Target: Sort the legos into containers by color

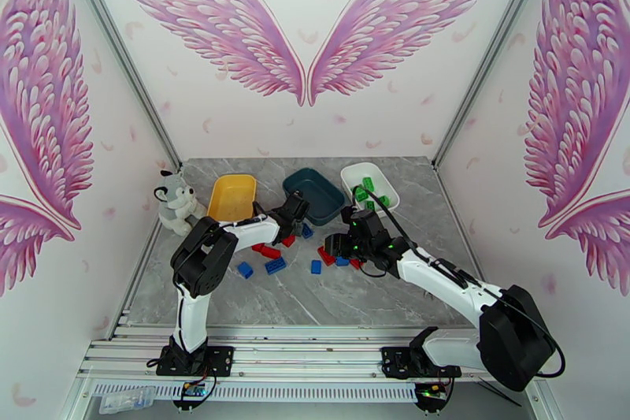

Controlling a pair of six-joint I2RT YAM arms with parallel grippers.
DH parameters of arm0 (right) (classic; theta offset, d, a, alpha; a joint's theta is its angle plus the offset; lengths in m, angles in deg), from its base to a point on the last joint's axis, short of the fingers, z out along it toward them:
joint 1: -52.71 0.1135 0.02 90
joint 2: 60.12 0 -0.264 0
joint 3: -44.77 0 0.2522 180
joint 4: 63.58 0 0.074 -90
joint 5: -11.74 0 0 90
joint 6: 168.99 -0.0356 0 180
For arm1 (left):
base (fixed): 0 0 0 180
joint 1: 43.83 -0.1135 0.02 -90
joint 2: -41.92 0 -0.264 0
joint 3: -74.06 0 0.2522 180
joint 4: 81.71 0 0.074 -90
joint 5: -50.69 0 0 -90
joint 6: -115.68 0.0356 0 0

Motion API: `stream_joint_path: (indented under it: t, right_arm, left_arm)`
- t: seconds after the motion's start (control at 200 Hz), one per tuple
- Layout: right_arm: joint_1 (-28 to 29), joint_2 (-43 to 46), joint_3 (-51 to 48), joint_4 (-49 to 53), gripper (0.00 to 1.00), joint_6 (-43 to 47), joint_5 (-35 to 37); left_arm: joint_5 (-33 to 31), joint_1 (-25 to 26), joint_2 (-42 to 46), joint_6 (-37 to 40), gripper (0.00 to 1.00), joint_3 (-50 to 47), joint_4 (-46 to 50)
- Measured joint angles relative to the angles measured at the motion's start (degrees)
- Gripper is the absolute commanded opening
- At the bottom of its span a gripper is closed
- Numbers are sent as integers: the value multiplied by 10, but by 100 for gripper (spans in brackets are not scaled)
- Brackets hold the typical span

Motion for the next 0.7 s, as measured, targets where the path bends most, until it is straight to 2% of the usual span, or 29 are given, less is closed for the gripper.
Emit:
stream_joint_path:
  t: [0.465, 0.7]
  right_arm:
    - [0, 6, 0, 3, 57, 0, 0]
    - [0, 7, 0, 4, 57, 0, 0]
  left_arm:
    - [-6, 13, 6, -2, 39, -25, -19]
    - [-7, 17, 6, -3, 45, -25, -17]
